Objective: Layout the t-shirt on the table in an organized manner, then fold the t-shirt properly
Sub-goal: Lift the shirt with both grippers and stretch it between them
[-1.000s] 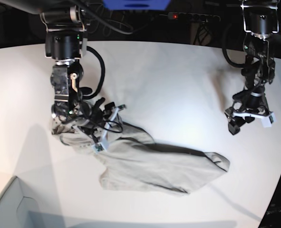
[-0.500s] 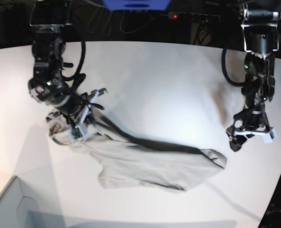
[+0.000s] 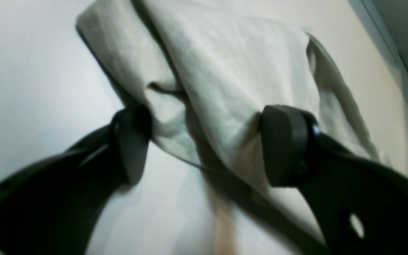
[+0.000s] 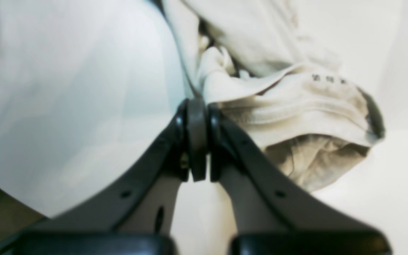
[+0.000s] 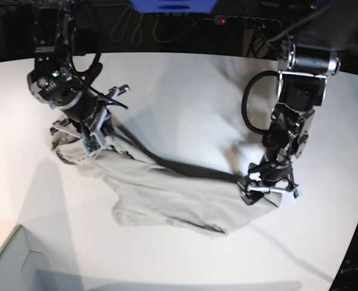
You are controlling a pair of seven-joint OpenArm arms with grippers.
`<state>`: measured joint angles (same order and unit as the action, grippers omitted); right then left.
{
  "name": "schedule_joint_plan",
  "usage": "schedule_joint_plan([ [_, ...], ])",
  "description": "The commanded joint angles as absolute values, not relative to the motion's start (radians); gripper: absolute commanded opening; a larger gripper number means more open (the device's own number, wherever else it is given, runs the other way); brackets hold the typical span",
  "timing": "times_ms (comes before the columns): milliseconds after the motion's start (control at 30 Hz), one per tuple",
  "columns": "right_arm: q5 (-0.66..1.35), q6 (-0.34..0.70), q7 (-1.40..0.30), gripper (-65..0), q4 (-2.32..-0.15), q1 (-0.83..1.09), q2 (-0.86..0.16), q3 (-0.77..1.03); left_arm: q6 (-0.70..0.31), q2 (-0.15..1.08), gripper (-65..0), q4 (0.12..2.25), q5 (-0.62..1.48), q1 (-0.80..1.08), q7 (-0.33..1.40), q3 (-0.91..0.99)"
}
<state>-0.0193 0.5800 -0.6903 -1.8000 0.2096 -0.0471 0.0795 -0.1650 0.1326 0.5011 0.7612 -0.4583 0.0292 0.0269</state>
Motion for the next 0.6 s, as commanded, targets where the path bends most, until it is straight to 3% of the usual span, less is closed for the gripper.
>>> schedule_joint_plan([
  [0,-0.010,0.595,-0.670,-65.0,-1.821,0.197,-0.050,0.082,-0.170,0.145,-21.8,0.490,0.765,-0.493,-0.018,0.030],
  [67,-0.012,0.595,-0.670,-65.0,-1.821,0.197,-0.051,0.082,-0.170,0.143,-32.3,0.458,0.765,-0.503,-0.051,0.030],
  [167,-0.013,0.595,-0.670,-65.0,-1.821,0.191,-0.058,0.082,-0.170,0.154,-59.9,0.449,0.765,-0.506,-0.062,0.030],
  [200,-0.013,0.595,-0.670,-65.0,-1.821,0.188,-0.068,0.082,-0.170,0.156,-65.0,0.450,0.765,-0.506,-0.062,0.030],
  [267,-0.013,0.593,-0.670,-65.0,-1.814,0.183,-0.079,0.082,-0.170,0.166,-62.2,0.452,0.765,-0.506,-0.062,0.030],
  [400,-0.013,0.593,-0.670,-65.0,-1.813,0.150,-0.104,0.111,-0.170,0.206,-64.5,0.464,0.766,-0.509,-0.059,0.031],
  [567,-0.013,0.593,-0.670,-65.0,-1.811,0.088,-0.108,0.228,-0.163,0.300,-64.7,0.700,0.766,-0.478,-0.056,0.031],
])
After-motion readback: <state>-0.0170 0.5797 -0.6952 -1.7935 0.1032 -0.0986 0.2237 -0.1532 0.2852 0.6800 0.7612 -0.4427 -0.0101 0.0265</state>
